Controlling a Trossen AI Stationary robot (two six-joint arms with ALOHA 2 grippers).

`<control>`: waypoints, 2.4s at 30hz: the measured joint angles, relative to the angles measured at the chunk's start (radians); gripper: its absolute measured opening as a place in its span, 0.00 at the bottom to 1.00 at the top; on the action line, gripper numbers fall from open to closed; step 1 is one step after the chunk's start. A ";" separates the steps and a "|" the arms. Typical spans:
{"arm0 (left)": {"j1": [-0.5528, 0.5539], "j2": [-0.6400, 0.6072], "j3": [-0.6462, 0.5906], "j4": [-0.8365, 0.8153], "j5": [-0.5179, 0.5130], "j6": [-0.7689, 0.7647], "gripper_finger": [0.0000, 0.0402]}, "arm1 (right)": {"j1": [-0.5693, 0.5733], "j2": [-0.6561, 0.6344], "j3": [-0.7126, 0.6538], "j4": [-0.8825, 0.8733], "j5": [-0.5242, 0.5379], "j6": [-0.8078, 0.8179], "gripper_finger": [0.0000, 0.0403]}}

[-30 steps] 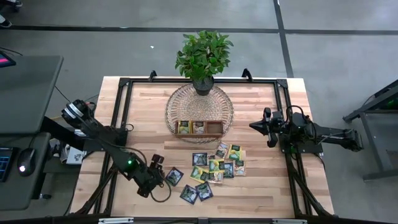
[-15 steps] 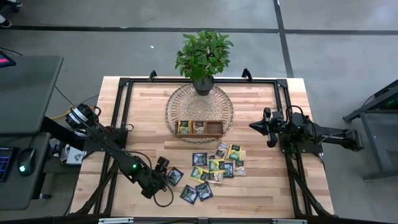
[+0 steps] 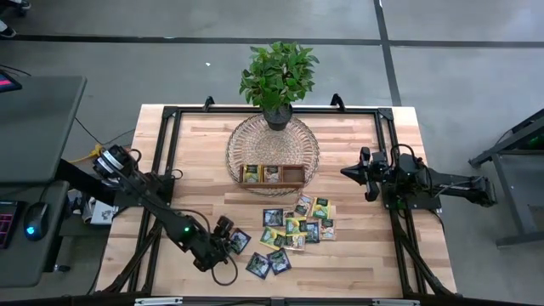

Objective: Pick & Place Tea
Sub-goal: Put the violet tea bag into the right section of the wooden organizer

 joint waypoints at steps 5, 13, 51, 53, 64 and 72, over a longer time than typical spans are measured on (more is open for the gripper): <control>0.000 0.020 0.000 0.019 -0.005 0.003 0.46 | 0.000 0.000 0.000 0.000 0.000 0.000 0.00; 0.001 0.032 0.002 0.023 -0.023 0.002 0.46 | 0.000 0.000 0.000 0.000 0.000 0.000 0.00; 0.060 0.091 -0.097 0.214 0.046 -0.103 0.21 | 0.000 0.000 0.000 0.000 0.000 0.000 0.00; 0.060 0.090 -0.103 0.223 0.054 -0.107 0.13 | 0.000 0.000 0.000 0.000 0.000 0.000 0.00; 0.059 0.087 -0.086 0.205 0.064 -0.182 0.00 | 0.000 0.000 0.000 0.000 0.000 0.000 0.00; 0.060 0.049 -0.021 0.091 0.021 -0.192 0.00 | 0.000 0.000 0.000 0.000 0.000 0.000 0.00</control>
